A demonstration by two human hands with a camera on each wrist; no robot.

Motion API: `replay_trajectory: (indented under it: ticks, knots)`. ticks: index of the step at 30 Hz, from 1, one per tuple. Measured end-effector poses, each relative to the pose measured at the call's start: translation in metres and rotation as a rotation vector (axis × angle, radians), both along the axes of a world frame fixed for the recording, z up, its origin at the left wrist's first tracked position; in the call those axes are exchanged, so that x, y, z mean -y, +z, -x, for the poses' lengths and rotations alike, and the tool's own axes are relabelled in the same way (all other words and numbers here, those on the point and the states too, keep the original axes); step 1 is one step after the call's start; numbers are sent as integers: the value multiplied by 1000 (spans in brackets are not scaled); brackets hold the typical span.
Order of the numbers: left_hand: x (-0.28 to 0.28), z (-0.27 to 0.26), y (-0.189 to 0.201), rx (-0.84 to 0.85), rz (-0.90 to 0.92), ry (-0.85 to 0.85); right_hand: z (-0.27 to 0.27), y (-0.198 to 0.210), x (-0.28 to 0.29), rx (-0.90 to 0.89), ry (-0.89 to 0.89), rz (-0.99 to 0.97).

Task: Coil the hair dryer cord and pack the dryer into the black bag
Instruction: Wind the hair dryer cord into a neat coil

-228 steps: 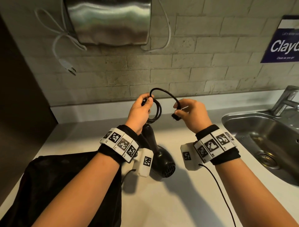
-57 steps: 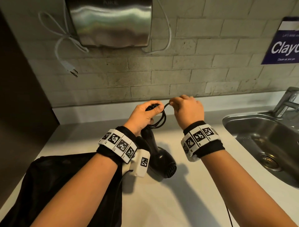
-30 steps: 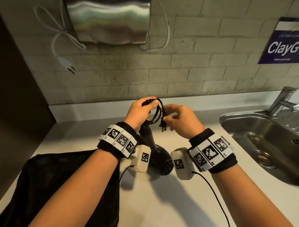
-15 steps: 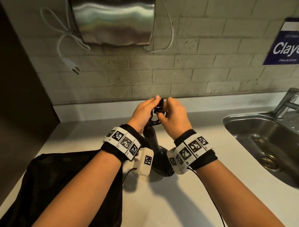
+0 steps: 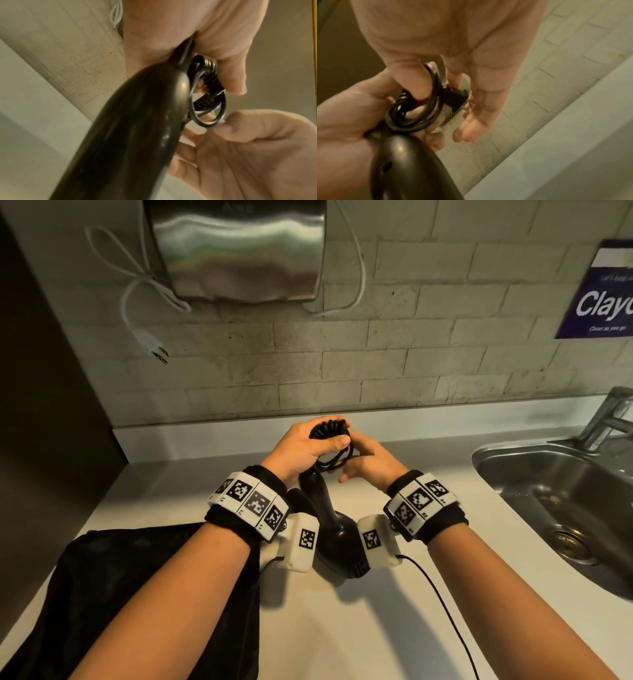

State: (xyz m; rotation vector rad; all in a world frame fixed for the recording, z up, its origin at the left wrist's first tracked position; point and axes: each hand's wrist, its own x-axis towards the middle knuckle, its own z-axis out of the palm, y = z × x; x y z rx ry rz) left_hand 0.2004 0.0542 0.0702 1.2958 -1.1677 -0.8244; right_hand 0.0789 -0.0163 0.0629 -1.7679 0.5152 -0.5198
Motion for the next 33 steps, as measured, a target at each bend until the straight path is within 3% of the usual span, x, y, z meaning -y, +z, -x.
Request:
replay_trajectory:
  ticks: [4, 9, 15, 18, 20, 23, 27, 29, 33]
  knots:
    - [-2, 0, 0, -14, -6, -23, 4, 0, 10, 237, -67, -264]
    - [-6, 5, 1, -46, -16, 3, 4, 14, 11, 339, -203, -172]
    - [-10, 7, 7, -151, -43, -15, 1, 31, 8, 363, -385, 177]
    - [-14, 7, 5, -145, -20, 25, 3, 28, 5, 385, -397, 181]
    - [-16, 8, 3, -170, 2, 77, 8, 17, 3, 288, -371, 128]
    - [-18, 10, 4, -187, 23, 150, 19, -12, -1, -31, -243, 95]
    - [-20, 13, 9, -179, 34, 175, 26, -59, -12, -570, 8, 293]
    - [-19, 13, 10, -159, 46, 190, 26, -73, -18, -673, 65, 286]
    - [-21, 11, 12, -87, 23, 214, 24, -84, -25, -652, 75, 261]
